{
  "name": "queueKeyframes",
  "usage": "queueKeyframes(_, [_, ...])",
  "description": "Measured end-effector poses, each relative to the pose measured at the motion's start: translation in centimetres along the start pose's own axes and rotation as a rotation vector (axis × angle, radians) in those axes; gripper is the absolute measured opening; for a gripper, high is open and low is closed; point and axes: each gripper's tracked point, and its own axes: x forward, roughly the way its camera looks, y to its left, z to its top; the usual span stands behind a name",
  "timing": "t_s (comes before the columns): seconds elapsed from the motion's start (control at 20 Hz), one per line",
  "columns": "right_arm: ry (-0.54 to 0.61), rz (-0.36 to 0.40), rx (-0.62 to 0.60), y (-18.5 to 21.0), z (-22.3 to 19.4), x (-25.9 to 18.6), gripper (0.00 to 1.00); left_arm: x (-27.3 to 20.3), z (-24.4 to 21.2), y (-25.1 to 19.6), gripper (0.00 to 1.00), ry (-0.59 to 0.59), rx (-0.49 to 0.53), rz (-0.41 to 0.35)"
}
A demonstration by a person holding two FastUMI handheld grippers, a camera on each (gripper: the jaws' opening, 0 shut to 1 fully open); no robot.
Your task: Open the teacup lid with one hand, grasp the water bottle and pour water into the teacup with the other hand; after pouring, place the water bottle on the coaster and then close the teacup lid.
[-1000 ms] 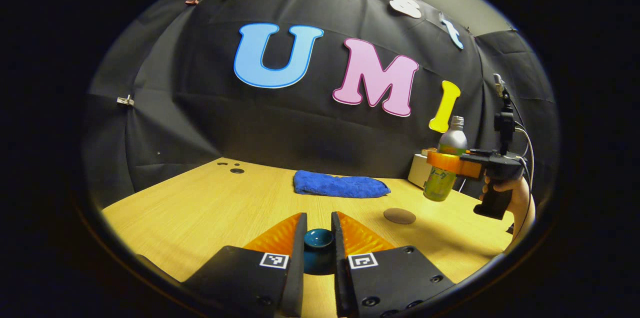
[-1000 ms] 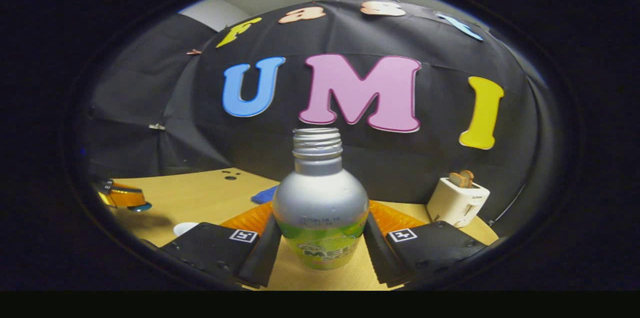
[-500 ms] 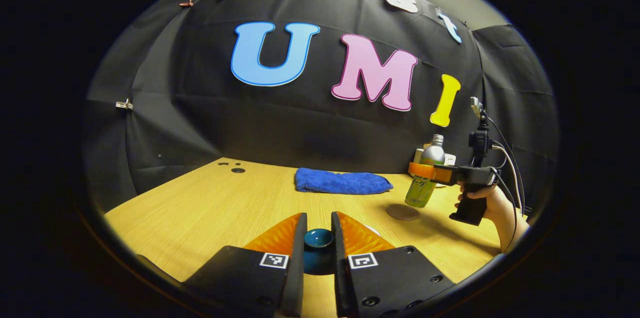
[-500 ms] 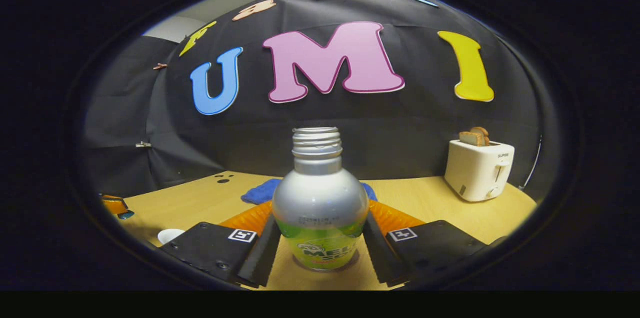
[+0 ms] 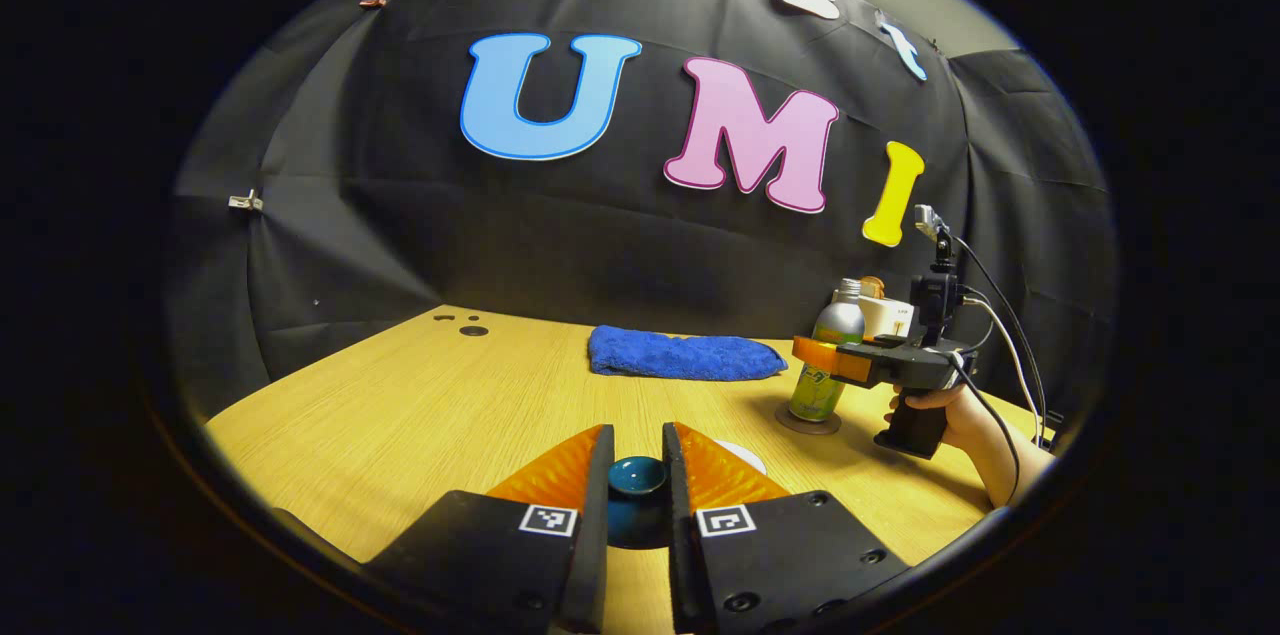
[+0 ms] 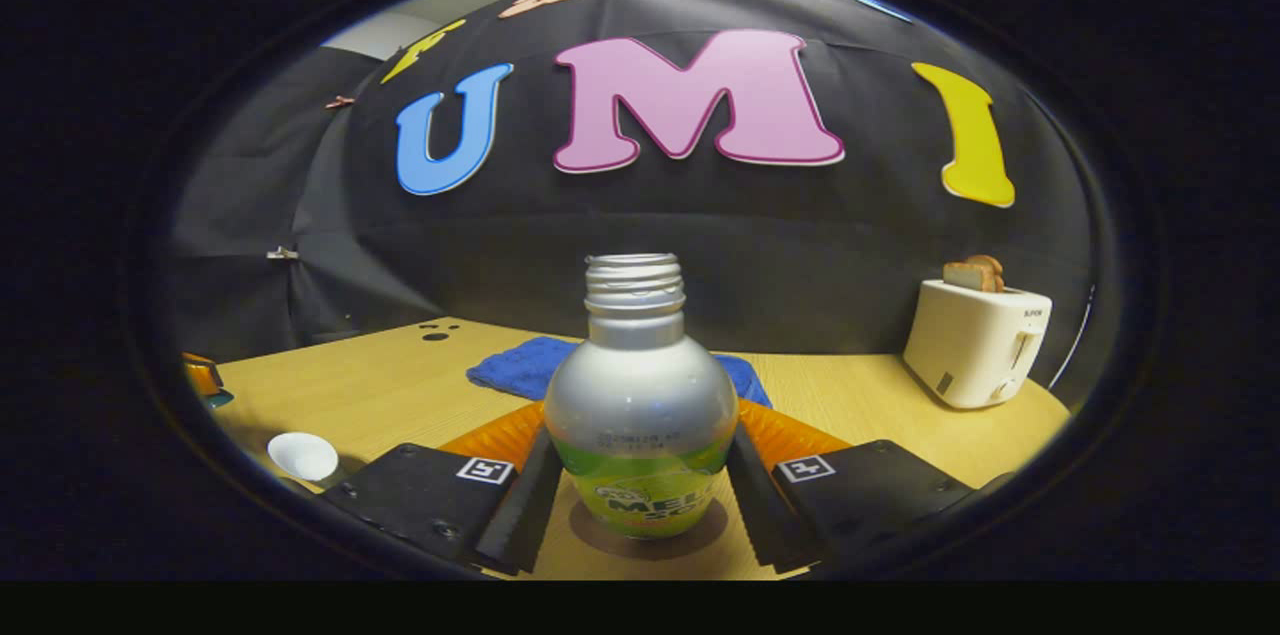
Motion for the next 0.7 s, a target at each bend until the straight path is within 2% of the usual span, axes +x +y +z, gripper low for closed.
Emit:
queueKeyframes(0.5, [0.005,-0.001,0.034,-0.08,-0.35,0.14,0.84,-0.27,-0.75,0.17,0.31,0.027,0.027,0.01])
queueKeyframes(0.6, [0.012,-0.007,0.028,-0.24,-0.36,0.12,0.87,-0.49,-0.53,-0.01,0.3,0.023,0.039,0.011])
queueKeyframes(0.65, [0.011,-0.013,0.022,-0.39,-0.2,-0.01,1.0,-0.52,-0.36,-0.21,0.3,0.02,0.04,0.008])
queueKeyframes(0.7, [0.008,-0.016,0.023,-0.38,-0.03,-0.23,1.0,-0.54,-0.37,-0.34,0.3,0.019,0.042,0.006])
